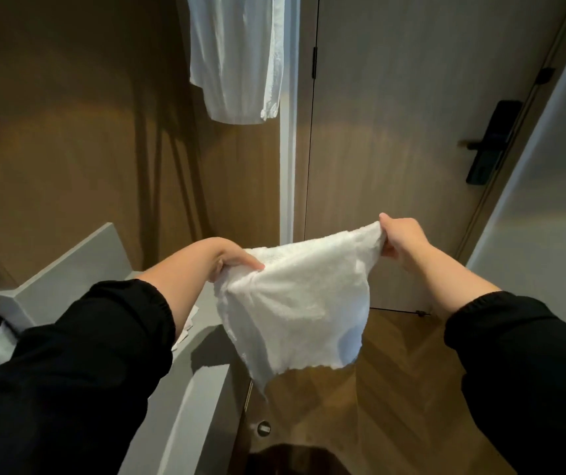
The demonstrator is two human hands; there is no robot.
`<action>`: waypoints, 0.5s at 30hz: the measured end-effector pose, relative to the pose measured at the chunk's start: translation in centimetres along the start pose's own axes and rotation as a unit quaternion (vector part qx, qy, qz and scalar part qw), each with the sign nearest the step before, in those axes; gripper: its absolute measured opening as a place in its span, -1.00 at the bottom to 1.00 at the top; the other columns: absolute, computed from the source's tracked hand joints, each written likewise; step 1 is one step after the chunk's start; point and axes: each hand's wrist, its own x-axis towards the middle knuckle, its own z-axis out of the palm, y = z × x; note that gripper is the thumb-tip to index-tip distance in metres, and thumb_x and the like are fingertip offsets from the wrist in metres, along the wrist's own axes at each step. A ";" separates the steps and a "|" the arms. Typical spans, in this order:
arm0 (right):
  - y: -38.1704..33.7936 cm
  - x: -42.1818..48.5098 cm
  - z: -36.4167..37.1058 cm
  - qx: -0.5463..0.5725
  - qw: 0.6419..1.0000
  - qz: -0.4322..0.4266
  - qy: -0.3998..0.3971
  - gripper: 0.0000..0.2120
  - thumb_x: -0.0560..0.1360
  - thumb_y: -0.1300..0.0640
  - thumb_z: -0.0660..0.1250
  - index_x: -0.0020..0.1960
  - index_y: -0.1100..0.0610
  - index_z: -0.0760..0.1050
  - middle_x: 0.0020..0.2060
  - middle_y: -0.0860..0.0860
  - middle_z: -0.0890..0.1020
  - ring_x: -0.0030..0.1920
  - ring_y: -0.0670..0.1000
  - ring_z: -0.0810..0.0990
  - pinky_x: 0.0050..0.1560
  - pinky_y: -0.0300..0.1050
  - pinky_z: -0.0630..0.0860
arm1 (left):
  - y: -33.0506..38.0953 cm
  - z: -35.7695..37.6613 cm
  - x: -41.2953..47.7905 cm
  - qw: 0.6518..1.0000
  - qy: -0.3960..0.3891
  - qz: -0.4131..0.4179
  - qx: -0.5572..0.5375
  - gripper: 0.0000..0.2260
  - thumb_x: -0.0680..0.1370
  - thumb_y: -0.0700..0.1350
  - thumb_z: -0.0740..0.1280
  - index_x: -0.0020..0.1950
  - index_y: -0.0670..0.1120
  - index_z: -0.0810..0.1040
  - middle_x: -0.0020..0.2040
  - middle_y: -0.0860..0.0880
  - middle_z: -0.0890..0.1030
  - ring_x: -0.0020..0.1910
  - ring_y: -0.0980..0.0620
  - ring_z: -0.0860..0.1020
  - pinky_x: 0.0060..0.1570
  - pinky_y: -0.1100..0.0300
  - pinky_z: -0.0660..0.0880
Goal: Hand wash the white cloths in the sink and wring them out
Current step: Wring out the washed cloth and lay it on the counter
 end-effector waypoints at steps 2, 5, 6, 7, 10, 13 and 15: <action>-0.6 0.1 -0.6 -0.073 0.996 -0.031 0.038 -0.68 0.55 0.04 0.25 -0.28 0.23 0.43 -0.31 0.17 0.51 -0.30 0.15 0.52 -0.15 0.11 0.59 | -0.9 0.3 1.2 1.000 0.012 -0.014 0.017 -0.29 0.44 0.16 0.44 0.45 -0.14 0.29 0.43 -0.11 0.35 0.40 -0.14 0.35 0.38 0.03 0.33; -0.7 0.6 -0.9 -0.206 0.974 -0.064 0.072 -0.56 0.58 0.06 0.22 -0.42 0.20 0.25 -0.47 0.10 0.37 -0.43 0.11 0.37 -0.28 -0.08 0.37 | -1.2 1.0 2.9 0.994 0.086 0.055 -0.045 -0.30 0.39 0.03 0.53 0.42 -0.21 0.36 0.36 -0.17 0.45 0.33 -0.17 0.44 0.32 -0.02 0.40; -0.5 0.8 -0.9 -0.231 0.967 -0.068 0.083 -0.55 0.59 0.06 0.22 -0.42 0.20 0.24 -0.47 0.08 0.35 -0.44 0.07 0.34 -0.25 -0.12 0.30 | -1.0 1.0 3.1 0.987 0.094 0.070 -0.106 -0.31 0.37 -0.04 0.55 0.41 -0.20 0.35 0.33 -0.16 0.47 0.29 -0.18 0.47 0.27 -0.04 0.45; -0.2 1.1 -1.2 -0.256 0.960 -0.067 0.090 -0.55 0.59 0.07 0.22 -0.42 0.20 0.23 -0.46 0.06 0.33 -0.43 0.07 0.33 -0.21 -0.13 0.28 | -0.8 0.9 3.1 0.977 0.096 0.083 -0.170 -0.33 0.38 -0.12 0.55 0.42 -0.17 0.35 0.31 -0.16 0.48 0.24 -0.18 0.49 0.22 -0.05 0.49; 0.6 1.7 -2.2 -0.320 0.940 -0.060 0.099 -0.59 0.57 0.13 0.27 -0.40 0.20 0.24 -0.44 0.06 0.33 -0.30 0.14 0.40 -0.26 -0.11 0.29 | -1.0 0.4 3.3 0.948 0.100 0.114 -0.280 -0.51 0.42 -0.33 0.47 0.33 -0.12 0.50 0.17 -0.16 0.54 0.06 -0.15 0.56 0.01 -0.02 0.59; 1.0 2.1 -3.4 -0.336 0.936 -0.046 0.098 -0.66 0.55 0.15 0.31 -0.35 0.25 0.34 -0.39 0.10 0.43 -0.22 0.16 0.46 -0.30 -0.09 0.36 | -1.3 0.5 3.8 0.949 0.103 0.130 -0.267 -0.67 0.44 -0.36 0.44 0.17 -0.14 0.59 0.10 -0.17 0.58 -0.01 -0.12 0.57 -0.17 0.06 0.58; 1.1 2.7 -4.1 -0.314 0.946 -0.045 0.070 -0.78 0.54 0.15 0.33 -0.12 0.34 0.54 -0.15 0.20 0.60 -0.10 0.14 0.51 -0.14 -0.05 0.48 | -1.1 0.7 4.2 0.956 0.129 0.139 -0.223 -0.77 0.45 -0.34 0.43 0.07 -0.13 0.61 0.09 -0.16 0.58 0.02 -0.13 0.57 -0.13 0.05 0.59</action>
